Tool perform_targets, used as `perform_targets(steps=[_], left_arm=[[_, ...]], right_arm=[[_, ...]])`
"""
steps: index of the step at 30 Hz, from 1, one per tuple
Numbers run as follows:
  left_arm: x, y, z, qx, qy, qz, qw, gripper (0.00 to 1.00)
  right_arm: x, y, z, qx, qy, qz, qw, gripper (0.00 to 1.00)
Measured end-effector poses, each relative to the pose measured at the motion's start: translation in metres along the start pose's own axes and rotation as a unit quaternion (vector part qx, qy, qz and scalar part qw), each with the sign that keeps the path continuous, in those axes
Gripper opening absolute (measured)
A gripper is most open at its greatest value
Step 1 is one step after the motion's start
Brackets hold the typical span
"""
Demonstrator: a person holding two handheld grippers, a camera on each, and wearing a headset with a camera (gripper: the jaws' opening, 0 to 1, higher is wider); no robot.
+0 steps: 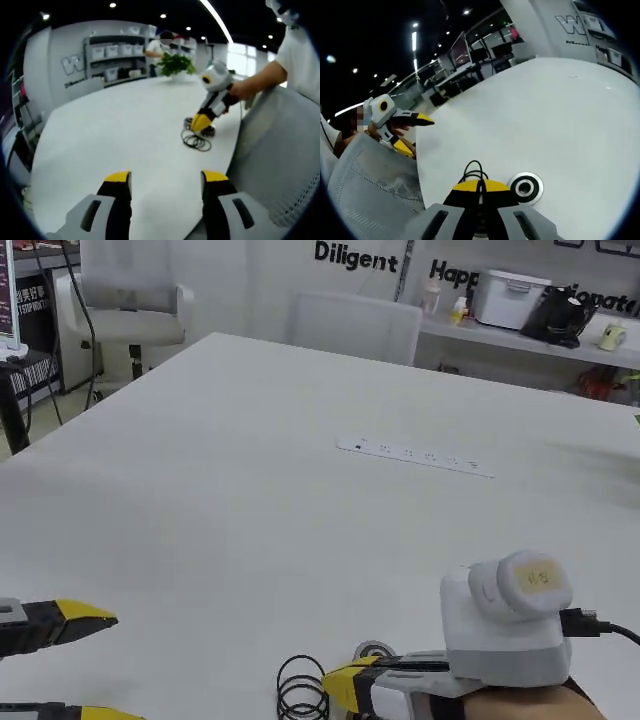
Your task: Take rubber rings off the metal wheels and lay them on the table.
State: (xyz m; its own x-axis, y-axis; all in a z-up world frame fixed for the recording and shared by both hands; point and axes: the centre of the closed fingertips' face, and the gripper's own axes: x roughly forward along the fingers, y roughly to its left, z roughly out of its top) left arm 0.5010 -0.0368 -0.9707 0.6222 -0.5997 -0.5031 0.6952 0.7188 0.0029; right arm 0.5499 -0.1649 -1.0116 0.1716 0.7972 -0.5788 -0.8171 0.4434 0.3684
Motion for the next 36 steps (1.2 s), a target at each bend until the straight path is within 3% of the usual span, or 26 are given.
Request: perform_targets(steps=[6, 12, 20, 23, 28, 36], left_arm=[[0.001, -0.001, 0.000, -0.002, -0.002, -0.001, 1.0000, 0.57], [0.000, -0.002, 0.000, -0.004, -0.005, -0.001, 1.0000, 0.57], [0.001, -0.003, 0.004, -0.001, -0.009, -0.004, 1.0000, 0.57], [0.002, -0.004, 0.006, 0.000, -0.012, -0.006, 0.9999, 0.57], [0.003, -0.006, 0.010, 0.004, -0.015, -0.012, 0.9998, 0.59], [0.003, -0.005, 0.019, 0.001, -0.036, -0.011, 0.9993, 0.65]], right_arm=[[-0.001, -0.004, -0.002, -0.027, 0.007, -0.009, 0.9996, 0.00], [-0.006, -0.007, 0.003, -0.029, 0.001, -0.015, 0.9995, 0.03], [-0.021, 0.000, 0.019, -0.050, -0.014, -0.012, 0.9986, 0.07], [-0.029, 0.004, 0.028, -0.031, -0.030, 0.001, 0.9991, 0.09], [-0.045, 0.006, 0.040, -0.047, -0.042, 0.004, 0.9980, 0.17], [-0.075, 0.011, 0.043, -0.059, -0.063, 0.006, 0.9963, 0.40]])
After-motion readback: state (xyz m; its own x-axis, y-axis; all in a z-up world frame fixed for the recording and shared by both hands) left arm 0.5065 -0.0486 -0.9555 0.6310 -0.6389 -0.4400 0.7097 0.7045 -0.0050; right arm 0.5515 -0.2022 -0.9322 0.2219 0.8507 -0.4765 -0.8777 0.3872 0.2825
